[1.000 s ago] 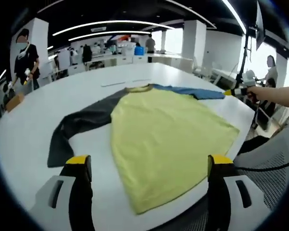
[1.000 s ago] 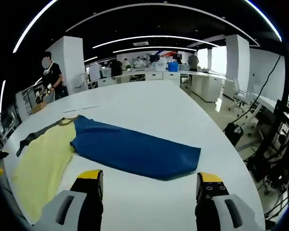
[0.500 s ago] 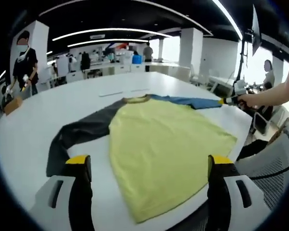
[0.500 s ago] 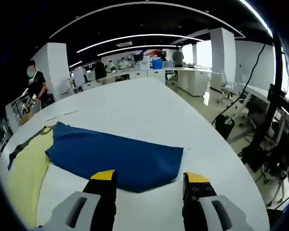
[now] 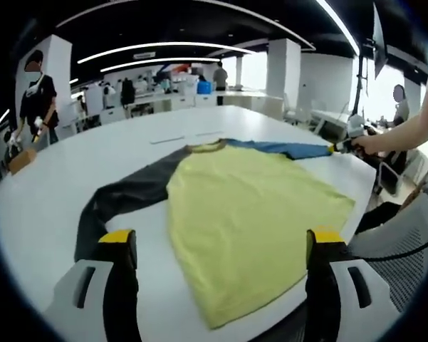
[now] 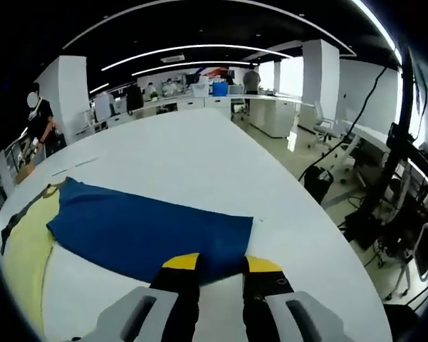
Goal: Fold the garment on the visible template until the final outline fits inside the template.
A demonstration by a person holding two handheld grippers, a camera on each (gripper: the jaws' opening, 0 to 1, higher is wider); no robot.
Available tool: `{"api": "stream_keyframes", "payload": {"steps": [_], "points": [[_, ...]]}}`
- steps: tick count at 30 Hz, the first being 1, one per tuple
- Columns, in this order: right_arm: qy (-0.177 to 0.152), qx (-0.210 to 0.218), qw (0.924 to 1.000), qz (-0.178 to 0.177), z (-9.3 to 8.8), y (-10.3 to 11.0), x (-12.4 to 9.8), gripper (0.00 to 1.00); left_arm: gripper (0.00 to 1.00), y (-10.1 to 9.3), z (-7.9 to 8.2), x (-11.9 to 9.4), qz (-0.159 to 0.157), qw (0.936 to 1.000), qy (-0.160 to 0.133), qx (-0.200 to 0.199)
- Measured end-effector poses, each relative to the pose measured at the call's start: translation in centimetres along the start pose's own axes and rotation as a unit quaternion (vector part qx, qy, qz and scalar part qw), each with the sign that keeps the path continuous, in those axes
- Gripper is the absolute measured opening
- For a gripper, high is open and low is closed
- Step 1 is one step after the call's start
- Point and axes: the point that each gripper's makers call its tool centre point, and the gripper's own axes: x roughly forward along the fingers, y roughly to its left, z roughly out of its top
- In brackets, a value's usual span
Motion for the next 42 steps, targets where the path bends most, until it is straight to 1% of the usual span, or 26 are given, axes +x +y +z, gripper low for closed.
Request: {"api": "stream_keyframes", "payload": {"steps": [2, 4, 6, 7, 14, 17, 26, 28, 30, 33, 39, 42], "points": [[-0.003, 0.007, 0.9999, -0.009, 0.3, -0.6, 0.4, 0.12, 0.94, 0.0, 0.0, 0.0, 0.001, 1.0000, 0.000, 0.001], [-0.003, 0.024, 0.9997, -0.008, 0.3, -0.5, 0.3, 0.06, 0.93, 0.1, 0.1, -0.1, 0.001, 1.0000, -0.001, -0.001], [0.001, 0.024, 0.9996, -0.012, 0.2, -0.5, 0.2, 0.00, 0.93, 0.0, 0.0, -0.1, 0.001, 1.0000, 0.000, 0.000], [0.006, 0.019, 0.9998, -0.010, 0.1, -0.4, 0.2, 0.00, 0.93, 0.0, 0.0, -0.1, 0.001, 1.0000, 0.000, 0.000], [0.003, 0.028, 0.9995, -0.011, 0.9, -0.7, -0.3, 0.00, 0.93, 0.1, 0.0, -0.2, 0.002, 1.0000, 0.001, 0.000], [0.009, 0.018, 0.9997, -0.013, 0.8, -0.6, -0.3, 0.00, 0.94, 0.2, -0.1, -0.2, 0.002, 1.0000, 0.001, -0.002], [0.012, 0.031, 0.9994, -0.013, 0.9, -0.3, -0.8, 0.00, 0.97, 0.1, 0.0, -0.2, 0.000, 1.0000, -0.003, -0.003], [0.022, 0.036, 0.9990, -0.017, 0.7, -0.3, -1.0, 0.00, 0.97, 0.1, -0.1, -0.3, -0.001, 1.0000, -0.003, -0.003], [0.022, 0.027, 0.9993, -0.013, 0.9, 0.0, -1.2, 0.00, 0.98, 0.1, -0.1, -0.3, -0.002, 1.0000, -0.002, -0.001], [0.020, 0.028, 0.9994, -0.011, 1.1, 0.2, -1.5, 0.00, 0.98, 0.1, -0.1, -0.3, -0.002, 1.0000, -0.001, 0.001], [0.004, 0.020, 0.9998, -0.008, 2.3, 1.1, -2.2, 0.00, 0.99, 0.3, -0.3, -0.4, 0.000, 1.0000, 0.002, 0.008], [0.007, 0.007, 0.9998, -0.018, 2.5, 1.2, -2.4, 0.00, 0.99, 0.2, -0.3, -0.4, -0.002, 0.9999, 0.002, 0.011]]}}
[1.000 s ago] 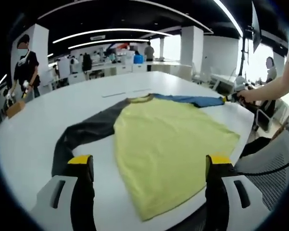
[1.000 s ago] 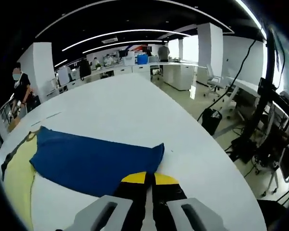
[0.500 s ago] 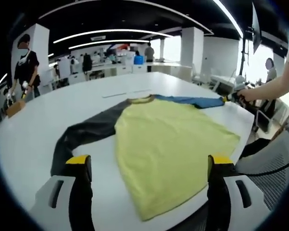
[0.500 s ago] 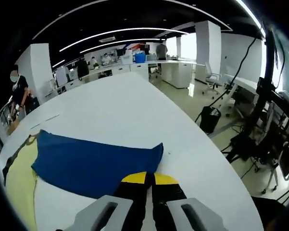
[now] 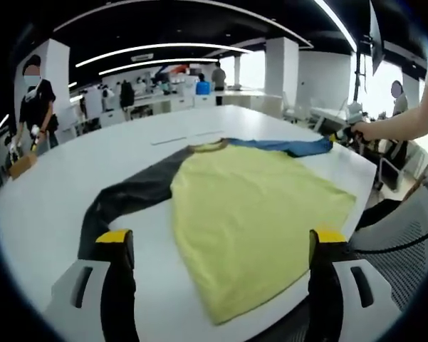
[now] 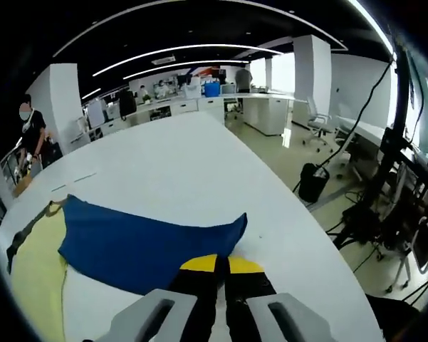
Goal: Fold the garment on the visible template until the final outline fits inside the template.
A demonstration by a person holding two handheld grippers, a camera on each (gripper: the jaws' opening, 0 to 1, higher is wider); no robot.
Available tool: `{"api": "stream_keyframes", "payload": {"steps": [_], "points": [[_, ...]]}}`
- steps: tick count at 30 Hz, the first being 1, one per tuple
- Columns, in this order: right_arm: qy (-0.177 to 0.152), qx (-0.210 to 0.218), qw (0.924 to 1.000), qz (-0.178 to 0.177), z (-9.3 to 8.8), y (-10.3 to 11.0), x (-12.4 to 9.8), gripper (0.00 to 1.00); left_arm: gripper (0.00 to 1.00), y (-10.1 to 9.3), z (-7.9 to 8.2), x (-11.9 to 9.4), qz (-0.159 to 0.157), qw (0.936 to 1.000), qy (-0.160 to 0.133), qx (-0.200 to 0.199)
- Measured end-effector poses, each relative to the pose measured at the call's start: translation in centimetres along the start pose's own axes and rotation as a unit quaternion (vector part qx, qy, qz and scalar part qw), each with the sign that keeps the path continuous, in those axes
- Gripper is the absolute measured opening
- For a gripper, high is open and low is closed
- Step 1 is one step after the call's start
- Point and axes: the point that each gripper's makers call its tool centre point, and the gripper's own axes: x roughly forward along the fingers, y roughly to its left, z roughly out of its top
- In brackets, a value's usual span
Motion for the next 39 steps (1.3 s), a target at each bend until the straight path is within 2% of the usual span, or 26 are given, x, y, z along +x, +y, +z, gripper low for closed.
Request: {"api": "stream_keyframes", "payload": {"steps": [6, 8, 10, 13, 29, 30, 39], "points": [[-0.004, -0.009, 0.9999, 0.009, 0.6, 1.3, -0.2, 0.00, 0.99, 0.1, 0.3, -0.2, -0.001, 0.9999, -0.010, -0.005], [0.006, -0.017, 0.9998, -0.004, 0.5, 1.3, -0.3, 0.00, 0.99, 0.2, 0.4, -0.3, 0.001, 0.9999, -0.011, -0.004], [0.005, -0.018, 0.9998, -0.002, 0.7, 1.8, -0.4, 0.00, 0.99, 0.2, 0.4, -0.3, 0.002, 0.9999, -0.011, -0.004], [-0.001, -0.008, 0.9999, 0.013, 1.2, 2.9, -0.4, 0.00, 0.99, 0.3, 0.4, -0.5, 0.002, 0.9999, -0.014, -0.005], [-0.005, -0.022, 0.9979, 0.061, 2.9, 7.7, -0.5, 0.00, 0.99, 0.4, 0.5, -0.7, 0.000, 0.9998, -0.018, -0.006], [-0.004, -0.022, 0.9978, 0.063, 3.2, 7.5, 0.1, 0.00, 0.99, 0.4, 0.5, -0.7, 0.000, 0.9998, -0.019, -0.006], [-0.007, -0.042, 0.9951, 0.089, 4.0, 10.5, -0.1, 0.00, 0.99, 0.6, 0.5, -0.8, 0.001, 0.9997, -0.022, -0.012]]}}
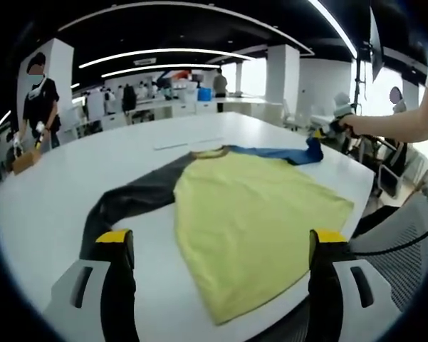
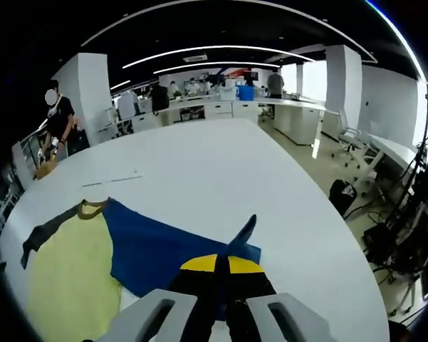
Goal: Fold the garment on the visible template until the final outline fits inside the template.
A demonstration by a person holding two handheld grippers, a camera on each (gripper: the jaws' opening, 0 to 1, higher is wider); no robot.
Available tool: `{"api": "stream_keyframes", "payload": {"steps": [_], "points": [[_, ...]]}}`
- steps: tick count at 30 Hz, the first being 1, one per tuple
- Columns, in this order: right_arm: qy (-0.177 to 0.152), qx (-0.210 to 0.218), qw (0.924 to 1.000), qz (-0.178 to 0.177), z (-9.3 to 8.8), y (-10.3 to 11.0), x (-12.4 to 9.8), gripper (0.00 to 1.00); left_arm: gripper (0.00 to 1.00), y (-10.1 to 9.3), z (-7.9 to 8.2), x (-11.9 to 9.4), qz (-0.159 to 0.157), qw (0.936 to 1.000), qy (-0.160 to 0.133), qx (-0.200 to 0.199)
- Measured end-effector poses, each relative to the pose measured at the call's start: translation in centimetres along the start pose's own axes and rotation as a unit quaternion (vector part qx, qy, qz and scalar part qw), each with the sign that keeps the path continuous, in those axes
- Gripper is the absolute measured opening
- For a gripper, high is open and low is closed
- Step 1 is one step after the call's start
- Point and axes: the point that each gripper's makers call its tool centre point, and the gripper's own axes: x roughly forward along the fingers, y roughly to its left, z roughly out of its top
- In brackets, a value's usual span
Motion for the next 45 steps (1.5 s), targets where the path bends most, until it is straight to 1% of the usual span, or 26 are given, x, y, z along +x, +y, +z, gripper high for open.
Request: {"api": "stream_keyframes", "payload": {"steps": [8, 11, 17, 22, 25, 28, 30, 32, 34, 35, 38, 42, 45], "points": [[-0.005, -0.014, 0.9997, 0.020, 1.1, 2.2, 0.5, 0.00, 0.99, -0.1, 0.0, -0.1, -0.003, 1.0000, -0.001, 0.001], [-0.006, -0.015, 0.9995, 0.026, 1.4, 2.7, 0.7, 0.00, 0.99, -0.1, -0.1, -0.1, -0.003, 1.0000, -0.001, -0.001], [-0.009, -0.011, 0.9989, 0.044, 2.2, 4.7, 1.0, 0.00, 0.99, -0.2, -0.3, -0.2, -0.005, 1.0000, 0.002, 0.000], [-0.010, -0.016, 0.9977, 0.065, 2.7, 7.0, 1.2, 0.00, 0.99, -0.4, -0.2, -0.2, -0.008, 1.0000, 0.000, -0.001], [-0.008, -0.014, 0.9974, 0.071, 2.9, 8.2, 1.0, 0.00, 0.99, -0.3, 0.0, -0.2, -0.002, 1.0000, -0.003, 0.000], [-0.010, -0.014, 0.9970, 0.075, 3.1, 9.4, 1.1, 0.00, 0.99, -0.3, -0.1, -0.1, -0.004, 1.0000, -0.002, -0.004], [-0.002, -0.010, 0.9962, 0.087, 3.0, 10.5, 1.2, 0.00, 0.98, -0.4, -0.1, 0.0, -0.005, 1.0000, -0.001, -0.002], [0.003, -0.009, 0.9958, 0.091, 2.9, 11.4, 1.2, 0.00, 0.98, -0.5, 0.0, 0.0, -0.005, 1.0000, -0.003, -0.003], [0.002, -0.009, 0.9954, 0.095, 3.0, 12.2, 1.1, 0.00, 0.98, -0.5, 0.0, 0.0, -0.006, 1.0000, -0.004, -0.005], [0.003, -0.007, 0.9947, 0.103, 3.3, 12.6, 1.6, 0.00, 0.98, -0.6, 0.0, 0.0, -0.006, 1.0000, -0.004, -0.005], [0.001, -0.005, 0.9939, 0.110, 3.8, 13.1, 2.0, 0.00, 0.98, -0.6, -0.2, 0.0, -0.006, 1.0000, -0.002, -0.004], [-0.001, 0.001, 0.9923, 0.124, 4.3, 14.6, 2.6, 0.00, 0.98, -0.5, -0.4, -0.1, -0.005, 1.0000, 0.001, -0.006], [-0.002, 0.000, 0.9912, 0.132, 4.0, 16.2, 2.2, 0.00, 0.98, -0.5, -0.5, -0.1, -0.005, 1.0000, 0.000, -0.008]]}}
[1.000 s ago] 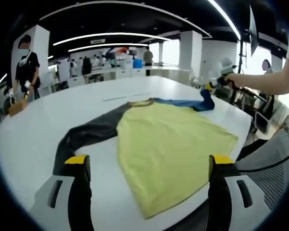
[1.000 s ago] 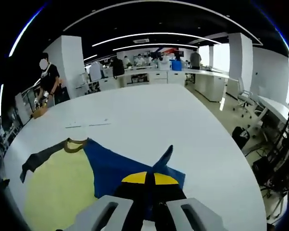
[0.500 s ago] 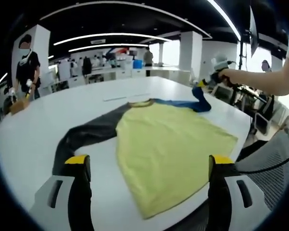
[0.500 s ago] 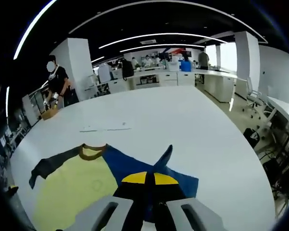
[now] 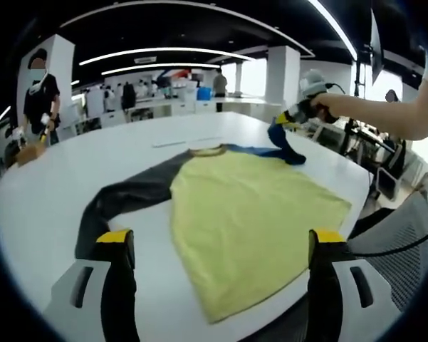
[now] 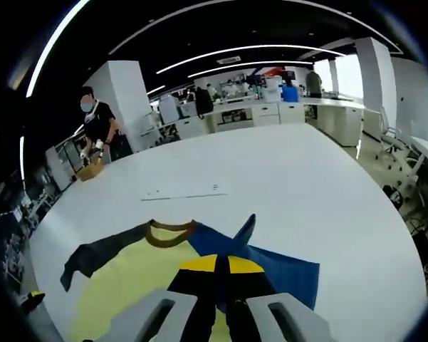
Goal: Fold the garment on the visible template until the final outline fits inside the template.
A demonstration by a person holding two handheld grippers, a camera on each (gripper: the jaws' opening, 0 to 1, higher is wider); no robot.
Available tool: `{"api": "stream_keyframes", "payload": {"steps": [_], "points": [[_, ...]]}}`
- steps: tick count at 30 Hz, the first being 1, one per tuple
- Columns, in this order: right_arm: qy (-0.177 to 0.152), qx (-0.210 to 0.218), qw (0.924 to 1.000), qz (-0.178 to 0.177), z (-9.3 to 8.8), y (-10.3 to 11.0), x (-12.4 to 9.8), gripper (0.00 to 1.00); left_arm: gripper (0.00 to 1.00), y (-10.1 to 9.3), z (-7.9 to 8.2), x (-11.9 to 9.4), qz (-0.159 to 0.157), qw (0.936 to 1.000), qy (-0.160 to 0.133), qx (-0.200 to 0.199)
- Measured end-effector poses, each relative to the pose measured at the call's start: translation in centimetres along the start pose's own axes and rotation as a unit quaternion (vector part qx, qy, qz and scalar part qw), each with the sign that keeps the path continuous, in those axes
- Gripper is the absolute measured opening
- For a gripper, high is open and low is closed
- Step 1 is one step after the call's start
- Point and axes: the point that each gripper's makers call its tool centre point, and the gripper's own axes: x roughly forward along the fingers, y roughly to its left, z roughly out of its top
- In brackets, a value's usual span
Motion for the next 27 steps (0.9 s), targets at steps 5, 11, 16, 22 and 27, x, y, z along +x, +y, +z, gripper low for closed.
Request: {"api": "stream_keyframes", "payload": {"steps": [5, 11, 16, 22, 27], "points": [[0.003, 0.008, 0.9997, 0.021, -0.2, 1.9, 0.9, 0.00, 0.98, 0.0, 0.0, 0.0, 0.000, 1.0000, 0.000, 0.000], [0.006, 0.002, 0.9991, 0.041, -0.7, 4.7, 1.0, 0.00, 0.98, 0.1, -0.1, -0.1, -0.001, 1.0000, 0.001, -0.001], [0.005, -0.003, 0.9984, 0.057, -0.8, 6.7, 1.2, 0.00, 0.98, 0.1, -0.2, -0.2, 0.000, 1.0000, 0.001, -0.002], [0.008, -0.010, 0.9970, 0.076, -0.4, 8.1, 1.9, 0.00, 0.98, 0.1, -0.1, -0.2, 0.000, 1.0000, 0.000, -0.002], [0.009, -0.015, 0.9960, 0.088, -0.5, 10.0, 1.9, 0.00, 0.98, 0.0, -0.1, -0.2, -0.001, 1.0000, 0.000, -0.002]]}}
